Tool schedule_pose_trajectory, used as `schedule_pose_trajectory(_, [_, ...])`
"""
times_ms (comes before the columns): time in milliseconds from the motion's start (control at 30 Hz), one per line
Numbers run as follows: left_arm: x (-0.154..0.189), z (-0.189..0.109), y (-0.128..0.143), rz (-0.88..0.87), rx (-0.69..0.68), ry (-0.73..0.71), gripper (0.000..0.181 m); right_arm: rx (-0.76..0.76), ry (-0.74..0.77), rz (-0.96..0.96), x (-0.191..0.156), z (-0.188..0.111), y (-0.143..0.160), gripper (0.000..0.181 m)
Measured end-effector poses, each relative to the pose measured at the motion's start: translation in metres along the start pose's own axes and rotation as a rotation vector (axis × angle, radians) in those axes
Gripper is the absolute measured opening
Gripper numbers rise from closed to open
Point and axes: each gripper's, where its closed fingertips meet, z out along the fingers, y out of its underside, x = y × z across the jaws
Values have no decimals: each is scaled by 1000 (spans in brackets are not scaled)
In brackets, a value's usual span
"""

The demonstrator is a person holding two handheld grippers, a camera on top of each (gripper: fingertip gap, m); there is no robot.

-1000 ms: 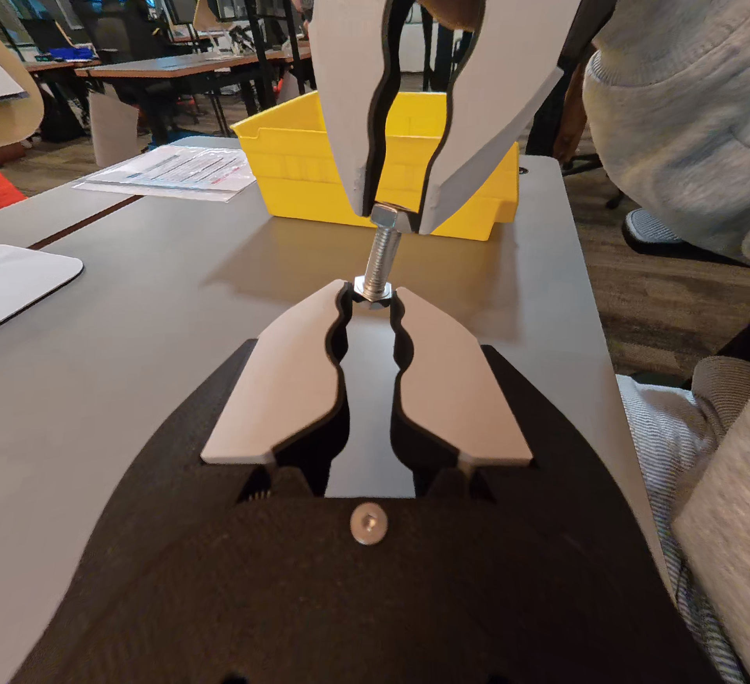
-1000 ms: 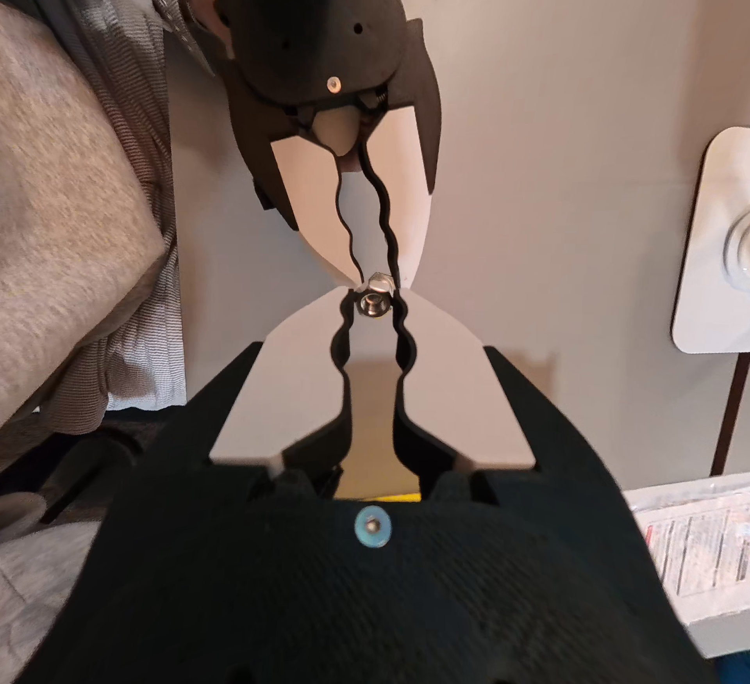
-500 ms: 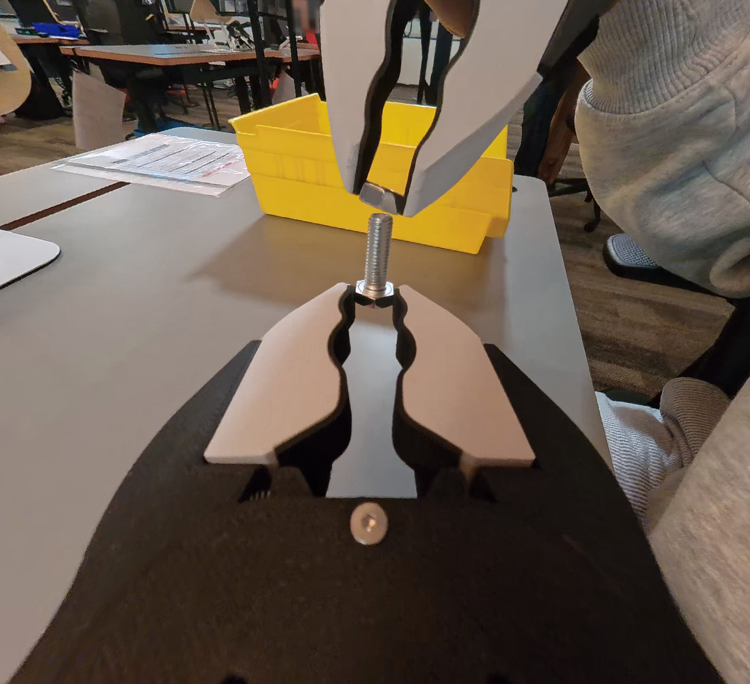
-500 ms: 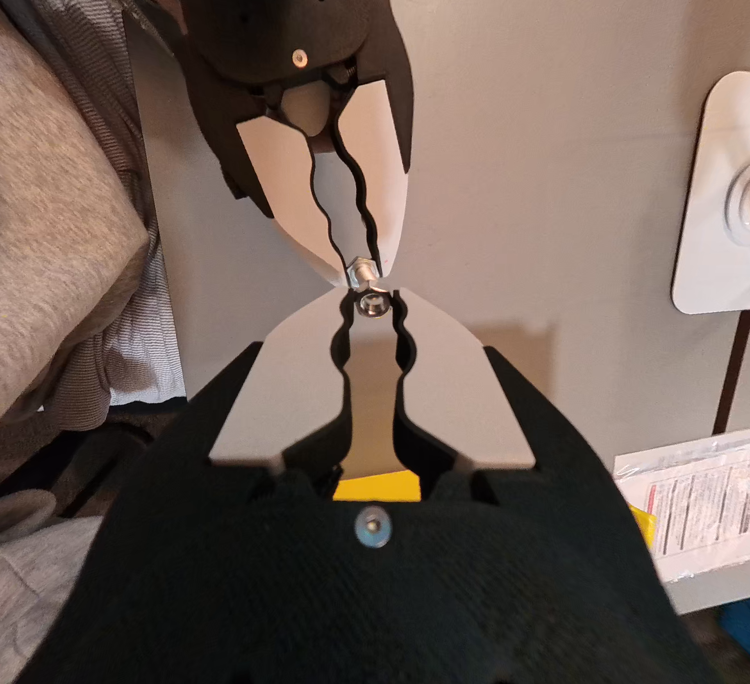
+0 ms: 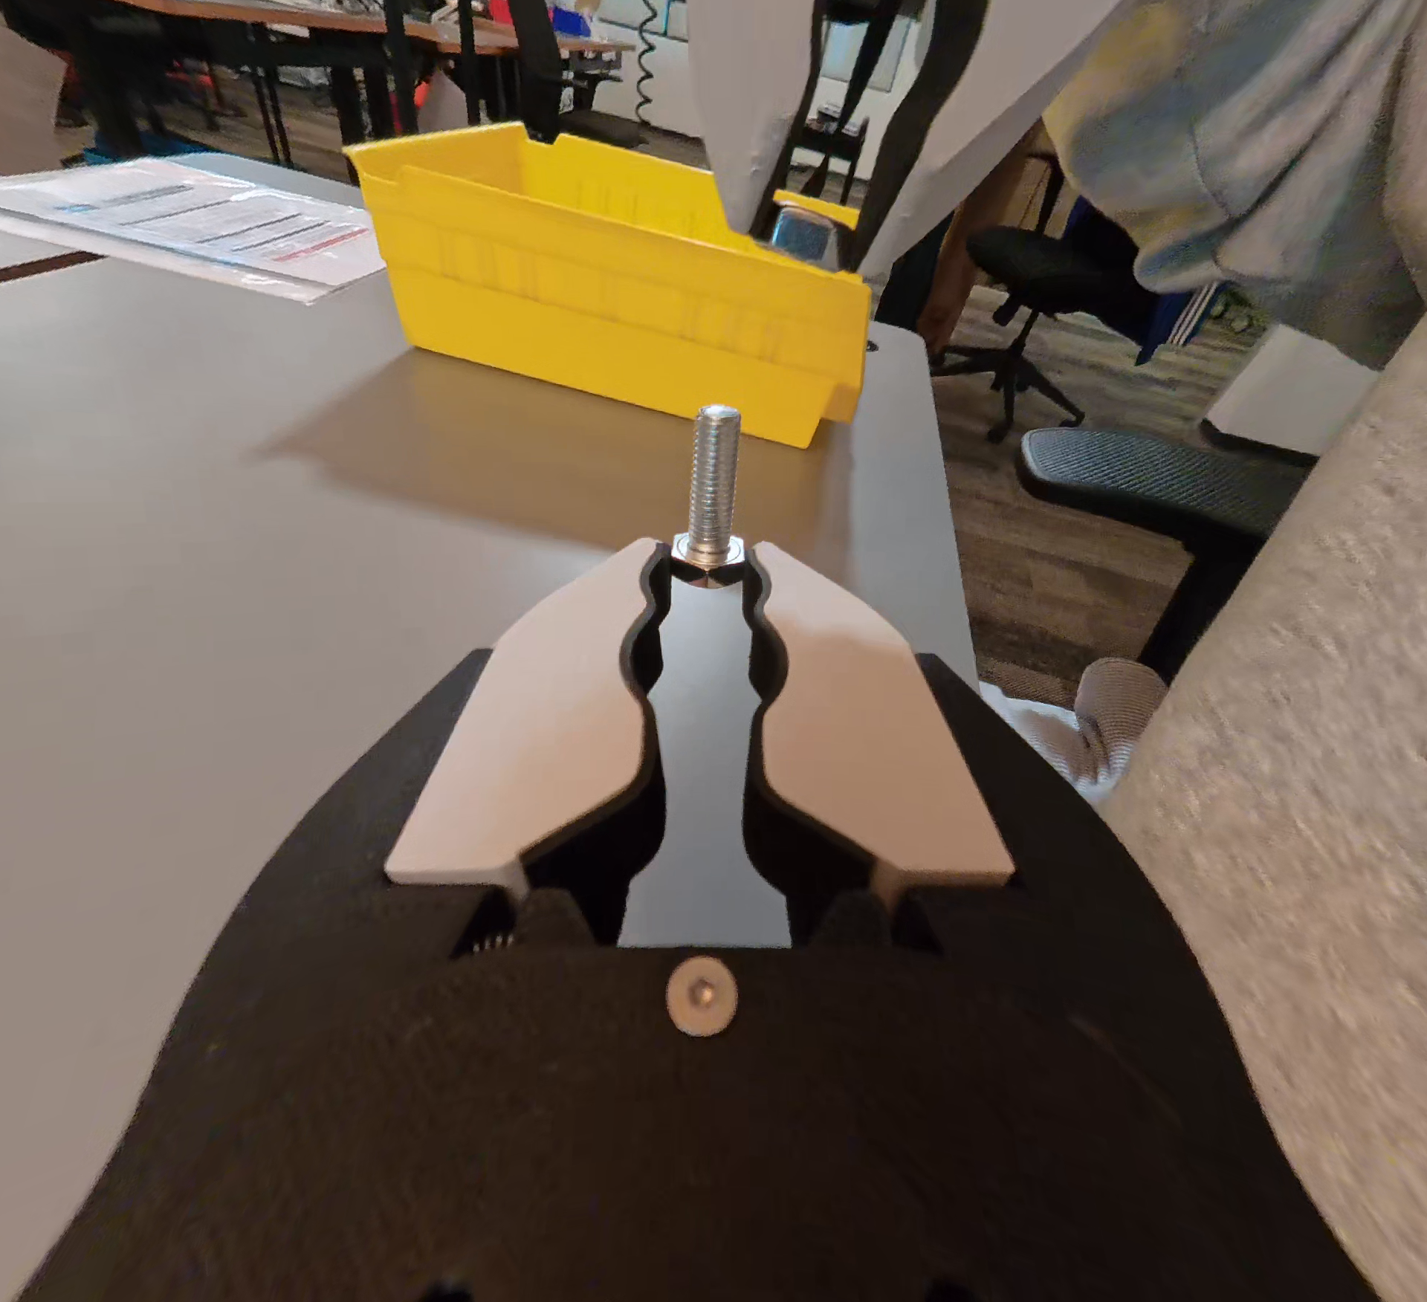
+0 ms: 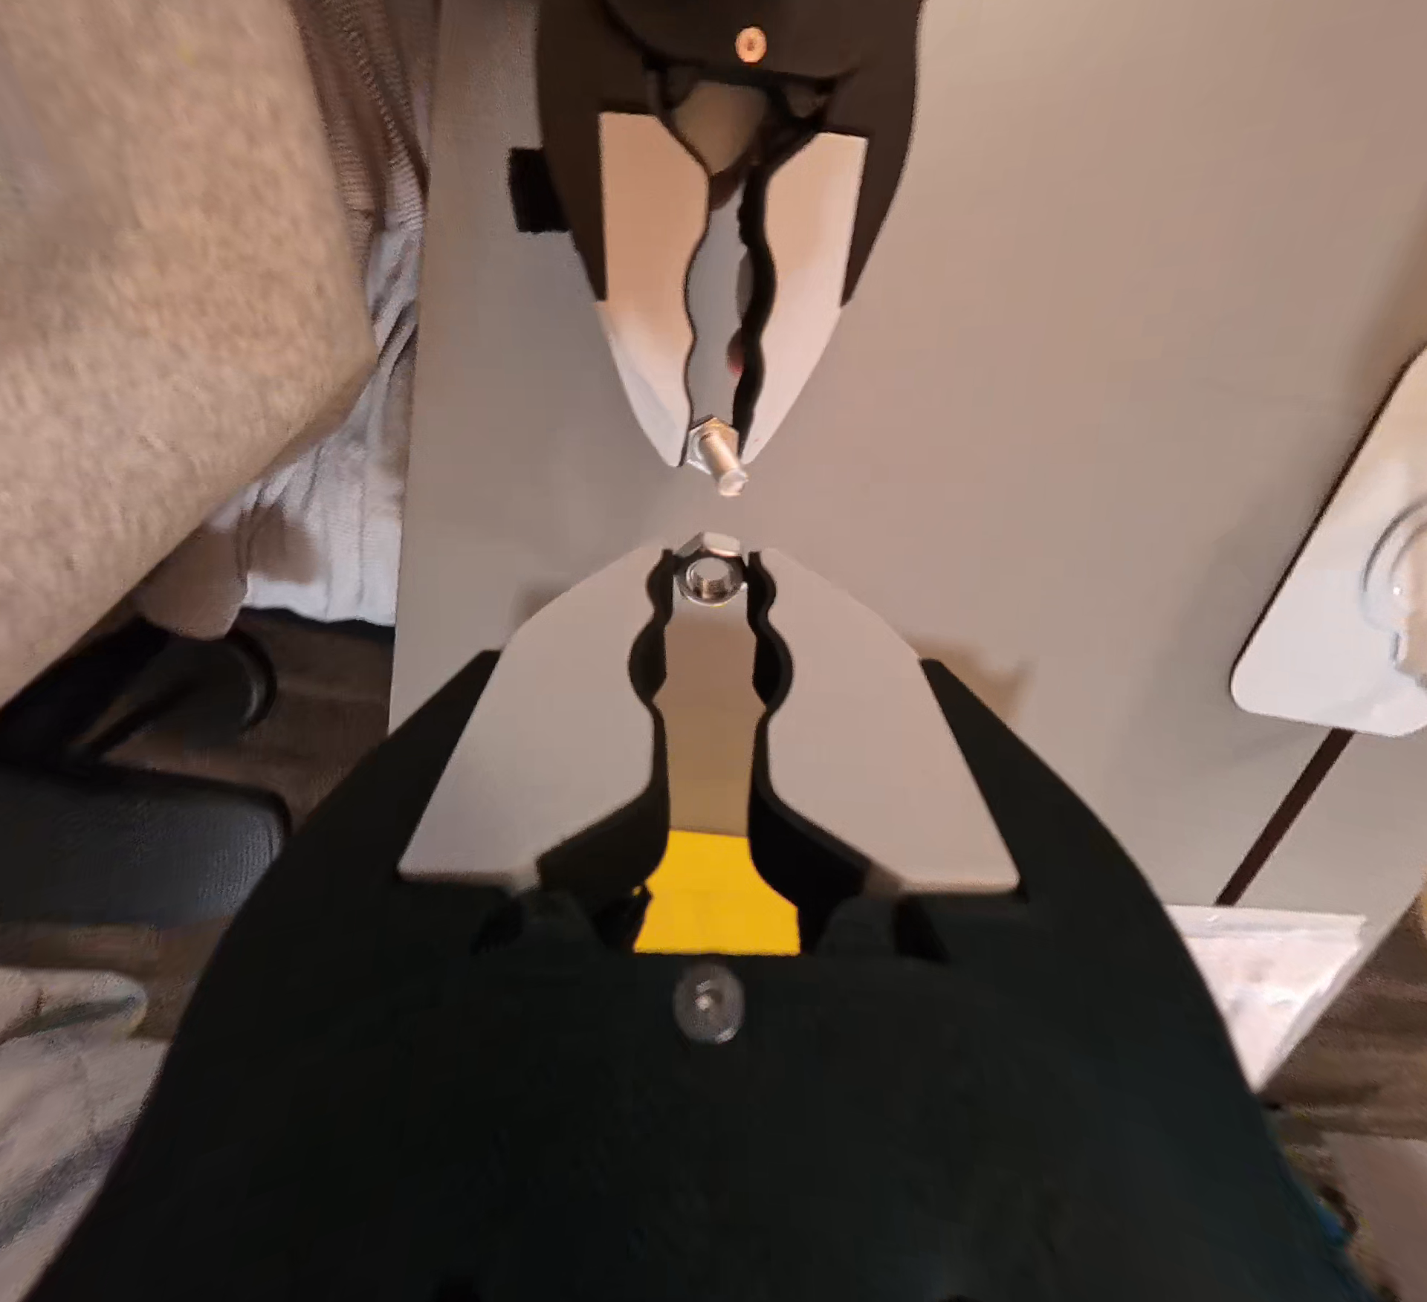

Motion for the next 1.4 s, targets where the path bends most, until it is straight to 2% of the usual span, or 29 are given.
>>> schedule_pose_trajectory(33, [1,-1,-2,7,5,9,18,-24,-9,-29,-1,-1,-4,18])
schedule_pose_trajectory(333, [7,-9,-12,15,58,33,18,-132,-61,-206,5,4,-25,18])
schedule_pose_trajectory(533, [10,-8,-13,48,58,25,18,-217,-110,-251,-1,16,-23,18])
schedule_pose_trajectory(1133, [9,-6,-14,34,77,17,18,-217,-103,-228,-2,17,-20,18])
schedule_pose_trajectory(1400, [8,-9,-19,20,103,20,18,-178,-113,-185,0,15,-23,24])
